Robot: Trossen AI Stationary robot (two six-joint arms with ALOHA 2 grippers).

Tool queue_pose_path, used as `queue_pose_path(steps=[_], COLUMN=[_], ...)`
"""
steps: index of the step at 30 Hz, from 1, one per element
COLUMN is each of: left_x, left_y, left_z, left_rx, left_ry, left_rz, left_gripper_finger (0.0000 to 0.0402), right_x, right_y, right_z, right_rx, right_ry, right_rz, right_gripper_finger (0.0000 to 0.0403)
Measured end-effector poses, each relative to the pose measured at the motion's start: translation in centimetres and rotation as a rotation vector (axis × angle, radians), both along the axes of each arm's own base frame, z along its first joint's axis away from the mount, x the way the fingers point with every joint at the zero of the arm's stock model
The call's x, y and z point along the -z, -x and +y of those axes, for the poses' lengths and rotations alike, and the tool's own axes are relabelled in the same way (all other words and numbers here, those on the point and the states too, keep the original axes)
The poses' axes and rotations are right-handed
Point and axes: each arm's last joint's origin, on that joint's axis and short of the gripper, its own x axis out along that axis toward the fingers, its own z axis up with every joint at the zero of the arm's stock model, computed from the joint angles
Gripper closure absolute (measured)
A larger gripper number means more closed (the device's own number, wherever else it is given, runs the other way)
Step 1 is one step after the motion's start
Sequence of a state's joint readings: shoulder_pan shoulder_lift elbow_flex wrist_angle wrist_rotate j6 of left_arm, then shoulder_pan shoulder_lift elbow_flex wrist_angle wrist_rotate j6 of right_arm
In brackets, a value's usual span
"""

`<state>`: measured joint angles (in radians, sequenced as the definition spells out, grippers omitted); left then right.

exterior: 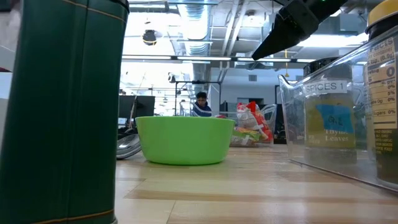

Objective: Pick & Place Food Item
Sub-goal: Put the orange seasoning into the bottom transparent bin

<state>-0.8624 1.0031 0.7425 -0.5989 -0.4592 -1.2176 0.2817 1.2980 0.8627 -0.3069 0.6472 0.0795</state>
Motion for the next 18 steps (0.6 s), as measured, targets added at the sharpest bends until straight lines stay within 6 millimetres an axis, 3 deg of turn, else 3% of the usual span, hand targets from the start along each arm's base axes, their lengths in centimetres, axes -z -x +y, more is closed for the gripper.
queue_pose_path(steps=[9, 18], left_x=[-0.8, -2.2], left_y=[-0.6, -1.3], left_z=[0.0, -0.1], left_rx=[0.039, 0.093], left_ry=[-0.247, -0.668], left_rz=[-0.192, -0.390], left_gripper_finger=[0.0401, 0.0401], right_x=[0.0, -0.1], right_y=[0.0, -0.1], right_z=[0.0, 0.0], right_rx=[0.001, 0.001], right_ry=[-0.001, -0.006], right_rz=[-0.002, -0.020], right_gripper_finger=[0.0133, 0.0133])
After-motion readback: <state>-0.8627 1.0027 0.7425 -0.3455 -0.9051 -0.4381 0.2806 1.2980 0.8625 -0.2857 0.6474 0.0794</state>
